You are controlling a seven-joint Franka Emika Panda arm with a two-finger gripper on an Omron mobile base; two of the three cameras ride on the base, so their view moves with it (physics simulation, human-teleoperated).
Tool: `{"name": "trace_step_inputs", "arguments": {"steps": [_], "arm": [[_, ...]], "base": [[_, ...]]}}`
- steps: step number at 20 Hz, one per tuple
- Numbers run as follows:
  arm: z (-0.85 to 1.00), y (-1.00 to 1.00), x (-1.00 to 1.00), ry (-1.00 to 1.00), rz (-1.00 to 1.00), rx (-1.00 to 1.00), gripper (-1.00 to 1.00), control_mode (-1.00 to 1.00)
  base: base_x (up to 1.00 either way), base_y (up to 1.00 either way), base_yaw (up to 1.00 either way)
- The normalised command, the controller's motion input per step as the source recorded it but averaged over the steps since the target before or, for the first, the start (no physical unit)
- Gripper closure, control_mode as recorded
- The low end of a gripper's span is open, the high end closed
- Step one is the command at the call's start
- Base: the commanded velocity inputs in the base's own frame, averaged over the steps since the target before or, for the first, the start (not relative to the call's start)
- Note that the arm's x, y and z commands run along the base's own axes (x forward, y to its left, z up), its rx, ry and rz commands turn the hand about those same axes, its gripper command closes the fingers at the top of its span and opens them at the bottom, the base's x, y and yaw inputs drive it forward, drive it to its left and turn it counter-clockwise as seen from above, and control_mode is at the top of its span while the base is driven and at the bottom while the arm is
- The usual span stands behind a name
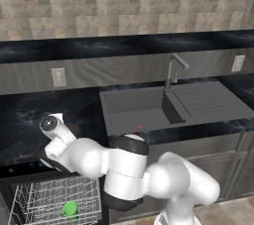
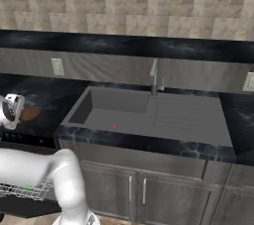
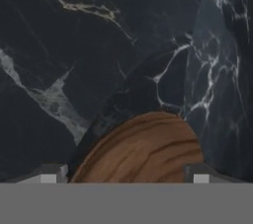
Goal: Pick up the cup and bowl from the counter, place them in the dishwasher, and close the dishwasher door.
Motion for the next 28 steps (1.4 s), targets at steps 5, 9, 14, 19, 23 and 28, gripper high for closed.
{"name": "trace_step_inputs", "arguments": {"steps": [5, 9, 14, 19, 23, 28], "arm": [[-0.31, 0.06, 0.23, 0.0, 0.0, 0.0, 1.0, -1.0], [-0.26, 0.0, 0.19, 0.0, 0.0, 0.0, 1.0, -1.0], [-0.08, 0.0, 0.03, 0.0, 0.0, 0.01, 1.0, -1.0], [0.0, 0.3, -0.19, -0.01, 0.0, 0.0, 1.0, -1.0], [0.0, 0.34, -0.58, -0.02, 0.0, 0.0, 1.0, -1.0], [0.0, 0.04, -0.58, -0.02, 0.0, 0.0, 1.0, -1.0]], "base": [[0.0, 0.0, 0.0], [0.0, 0.0, 0.0], [0.0, 0.0, 0.0], [0.0, 0.0, 0.0], [0.0, 0.0, 0.0], [0.0, 0.0, 0.0]]}}
